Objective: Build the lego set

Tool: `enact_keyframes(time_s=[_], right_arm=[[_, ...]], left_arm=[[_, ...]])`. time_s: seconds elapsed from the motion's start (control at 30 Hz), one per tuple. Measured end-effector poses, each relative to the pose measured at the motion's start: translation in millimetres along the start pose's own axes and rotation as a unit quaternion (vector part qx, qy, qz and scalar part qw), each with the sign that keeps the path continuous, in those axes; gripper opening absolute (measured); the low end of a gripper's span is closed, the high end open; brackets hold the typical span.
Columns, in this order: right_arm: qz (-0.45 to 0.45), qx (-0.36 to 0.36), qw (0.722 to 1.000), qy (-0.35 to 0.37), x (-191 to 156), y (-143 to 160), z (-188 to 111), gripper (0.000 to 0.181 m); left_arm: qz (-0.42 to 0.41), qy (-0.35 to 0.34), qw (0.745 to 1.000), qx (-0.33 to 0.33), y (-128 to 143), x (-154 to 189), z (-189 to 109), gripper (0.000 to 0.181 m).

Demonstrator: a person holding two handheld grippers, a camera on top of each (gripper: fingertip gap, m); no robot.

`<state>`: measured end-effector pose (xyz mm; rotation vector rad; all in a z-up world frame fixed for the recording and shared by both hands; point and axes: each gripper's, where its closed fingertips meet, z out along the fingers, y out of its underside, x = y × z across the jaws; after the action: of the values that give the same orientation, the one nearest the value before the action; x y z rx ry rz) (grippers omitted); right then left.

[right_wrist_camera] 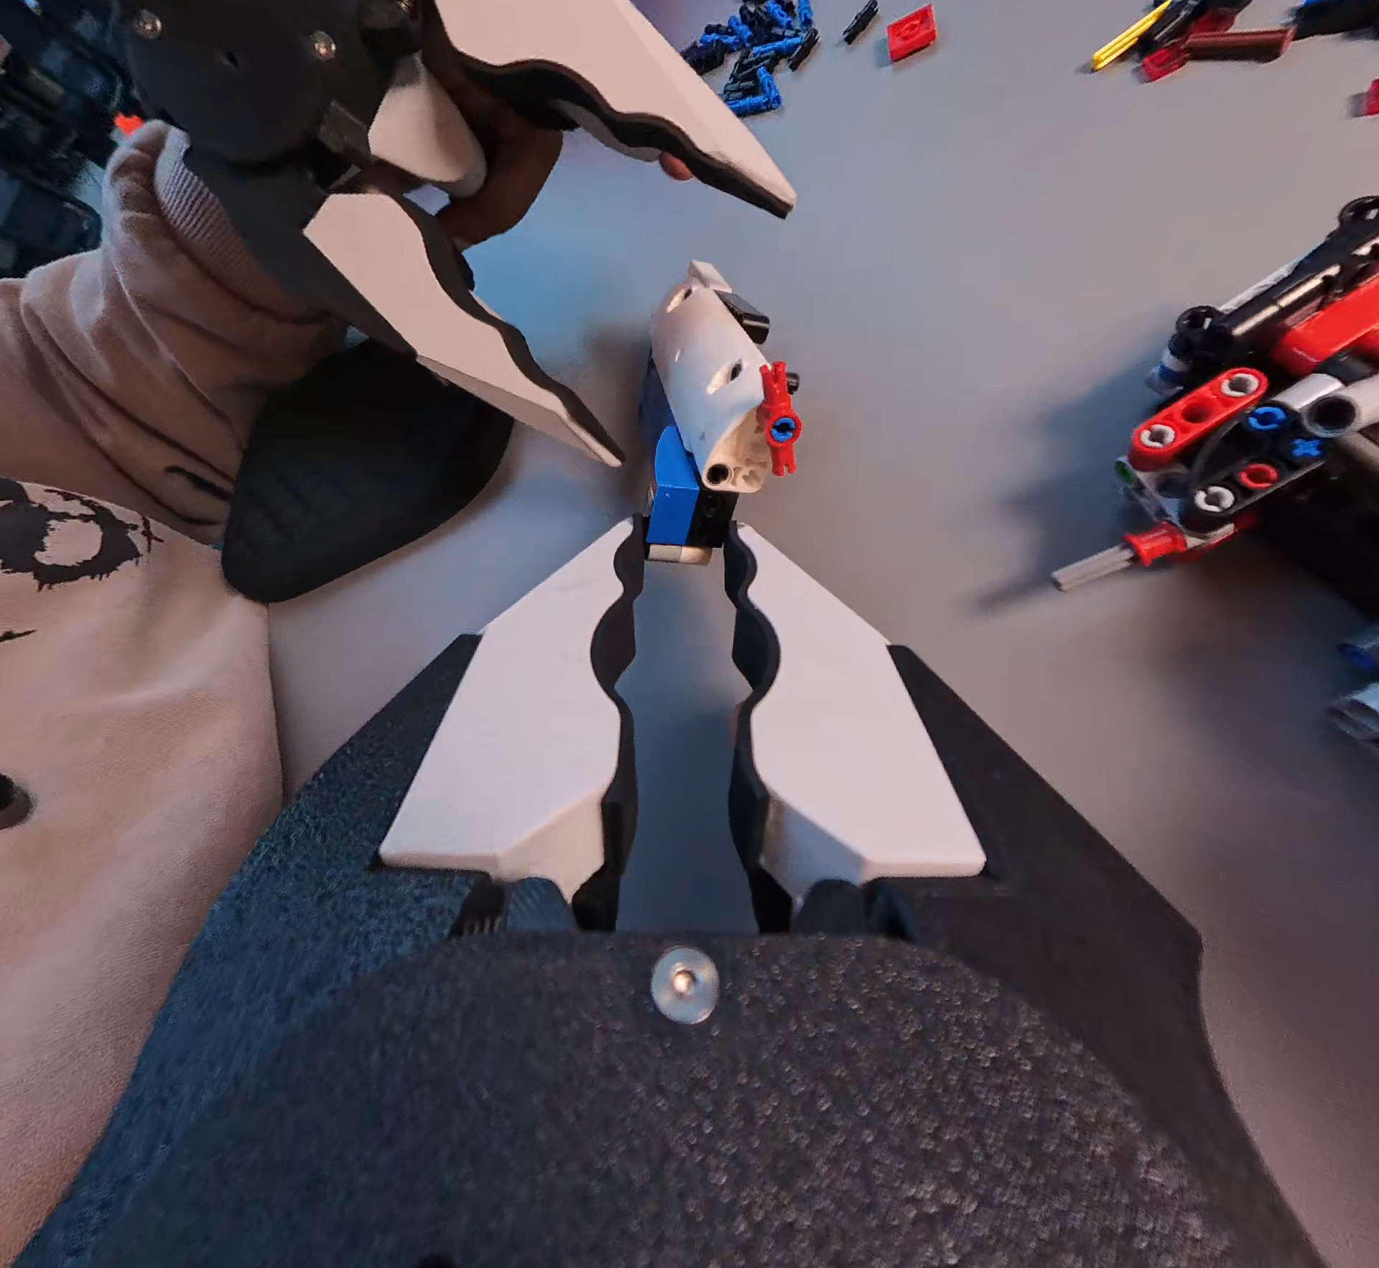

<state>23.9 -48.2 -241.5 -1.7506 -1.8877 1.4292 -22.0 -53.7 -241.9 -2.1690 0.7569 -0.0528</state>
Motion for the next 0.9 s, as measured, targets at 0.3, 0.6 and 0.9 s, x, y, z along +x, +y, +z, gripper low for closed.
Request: enact_keyframes(time_s=[0.3, 0.6, 0.9], right_arm=[[-0.105, -0.006, 0.994, -0.008, -3.4, -7.8, -30.9, 0.047], [-0.196, -0.074, 0.936, 0.283, 142.5, -8.1, -178.7, 0.088], [-0.154, -0.078, 0.960, 0.220, 199.3, 7.6, -169.5, 0.103]], left_arm=[[-0.001, 0.101, 0.995, -0.024, 17.4, 32.9, 12.6, 0.054], [-0.056, 0.115, 0.990, 0.063, -5.9, 26.6, -15.1, 0.069], [-0.130, 0.057, 0.982, 0.127, -13.0, -17.5, -18.0, 0.067]])
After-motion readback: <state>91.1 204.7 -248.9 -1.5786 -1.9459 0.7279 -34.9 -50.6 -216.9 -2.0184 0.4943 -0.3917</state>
